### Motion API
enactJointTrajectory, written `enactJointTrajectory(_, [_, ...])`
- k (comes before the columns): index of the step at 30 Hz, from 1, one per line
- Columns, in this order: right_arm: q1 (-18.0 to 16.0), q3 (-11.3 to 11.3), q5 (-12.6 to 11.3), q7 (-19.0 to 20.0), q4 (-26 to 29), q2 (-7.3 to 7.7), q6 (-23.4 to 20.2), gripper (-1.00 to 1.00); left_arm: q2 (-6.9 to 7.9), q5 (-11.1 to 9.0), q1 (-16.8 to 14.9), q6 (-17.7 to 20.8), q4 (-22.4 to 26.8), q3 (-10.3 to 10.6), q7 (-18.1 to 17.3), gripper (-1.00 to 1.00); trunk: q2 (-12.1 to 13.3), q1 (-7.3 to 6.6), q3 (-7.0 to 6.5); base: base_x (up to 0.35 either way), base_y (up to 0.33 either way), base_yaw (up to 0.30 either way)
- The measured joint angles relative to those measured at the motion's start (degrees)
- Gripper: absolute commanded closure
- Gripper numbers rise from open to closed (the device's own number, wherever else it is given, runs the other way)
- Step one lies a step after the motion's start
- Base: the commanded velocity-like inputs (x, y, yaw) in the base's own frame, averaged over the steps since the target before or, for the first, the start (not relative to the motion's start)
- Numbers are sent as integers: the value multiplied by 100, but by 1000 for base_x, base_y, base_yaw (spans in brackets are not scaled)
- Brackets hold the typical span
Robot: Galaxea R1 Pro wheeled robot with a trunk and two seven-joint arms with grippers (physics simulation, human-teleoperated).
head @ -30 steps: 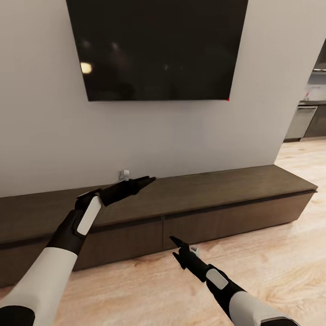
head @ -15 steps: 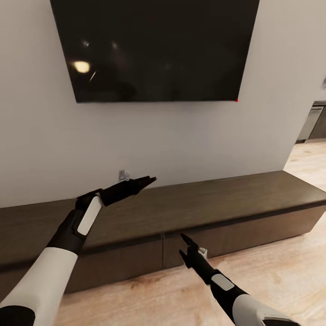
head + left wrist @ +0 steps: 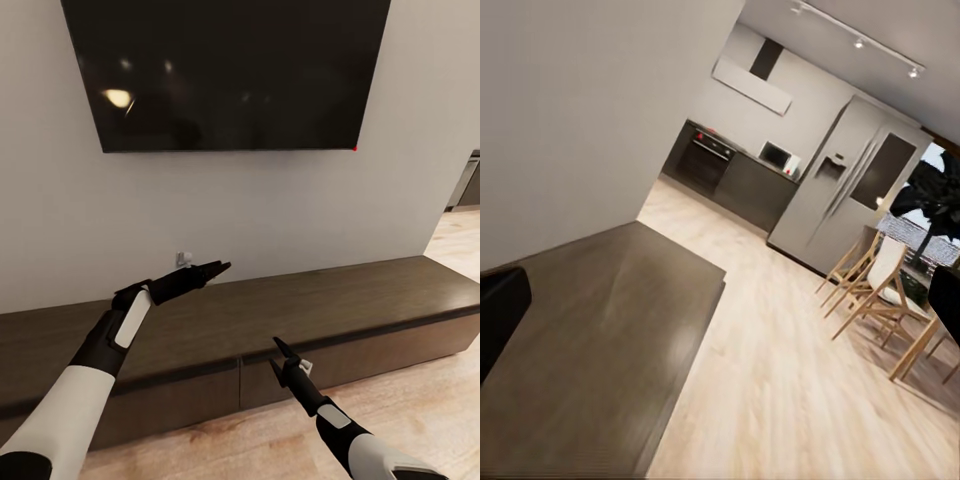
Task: Place each of the two pumpkins and all three candles from the living room inside a cabinet in the living room (use any cabinet), then make sure every cabinet is closed, and position the cauldron so it is next to a table in the living room.
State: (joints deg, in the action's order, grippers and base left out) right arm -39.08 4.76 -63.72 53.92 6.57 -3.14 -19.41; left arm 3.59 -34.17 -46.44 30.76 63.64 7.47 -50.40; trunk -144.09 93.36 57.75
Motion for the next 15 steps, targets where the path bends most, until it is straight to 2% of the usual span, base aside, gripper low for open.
enactJointTrajectory(6, [0,-2,-4,26,-70,147,10,-100,2,4,80,-2,0,5,-3,-100,0,0,0,4,0,0])
enactJointTrajectory(15, [0,-5,13,38,-106,192,11,-100,5,7,93,-1,-9,6,-4,-100,-11,24,199,0,0,0])
